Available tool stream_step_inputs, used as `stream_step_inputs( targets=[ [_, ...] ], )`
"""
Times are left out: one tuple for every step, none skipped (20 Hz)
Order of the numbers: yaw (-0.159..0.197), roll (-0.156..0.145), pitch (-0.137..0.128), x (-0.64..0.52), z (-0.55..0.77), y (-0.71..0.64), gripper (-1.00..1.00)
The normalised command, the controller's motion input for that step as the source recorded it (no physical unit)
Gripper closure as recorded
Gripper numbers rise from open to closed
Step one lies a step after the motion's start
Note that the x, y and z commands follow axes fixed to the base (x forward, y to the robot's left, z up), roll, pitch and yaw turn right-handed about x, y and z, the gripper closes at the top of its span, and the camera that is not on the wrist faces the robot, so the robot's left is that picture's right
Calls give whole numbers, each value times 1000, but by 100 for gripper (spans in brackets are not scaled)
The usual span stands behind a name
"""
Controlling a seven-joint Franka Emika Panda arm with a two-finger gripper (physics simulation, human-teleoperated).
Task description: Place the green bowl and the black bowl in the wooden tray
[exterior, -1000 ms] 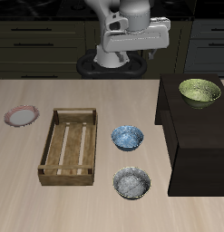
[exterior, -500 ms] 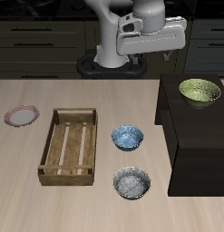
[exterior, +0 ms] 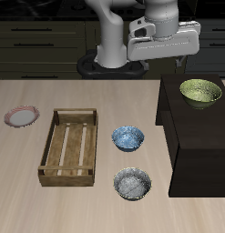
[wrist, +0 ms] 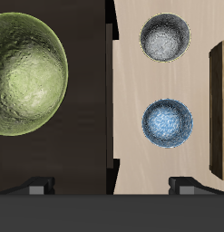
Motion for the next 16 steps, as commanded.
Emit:
stream_step_inputs(
  targets=[
    [0, 0, 0, 16, 10, -87, -100],
    [31, -53, 7, 439, -30, 554, -100],
    [42, -35, -59, 144, 88, 183, -100],
    [8, -8, 1, 97, 17, 30, -100],
    [14, -26, 7, 171, 11, 200, -100],
    [76, -27, -102, 124, 115, 206, -100],
    [-25, -28, 16, 240, -13, 198, -100],
    [6, -20, 20, 161, -33, 153, -100],
    [65, 18, -48, 109, 10, 213, -100],
    [-4, -30, 27, 92, -71, 273, -100],
    [10, 28, 10, 18, -8, 180, -100],
    [68, 16, -26, 14, -47, 270, -100],
    [11, -7, -23, 5, 26, 100, -100],
    [24, 61, 5, 43, -21, 342, -100],
    [58, 29, -80, 4, 99, 449, -100],
    [8, -15, -46, 90, 83, 184, -100]
  ],
)
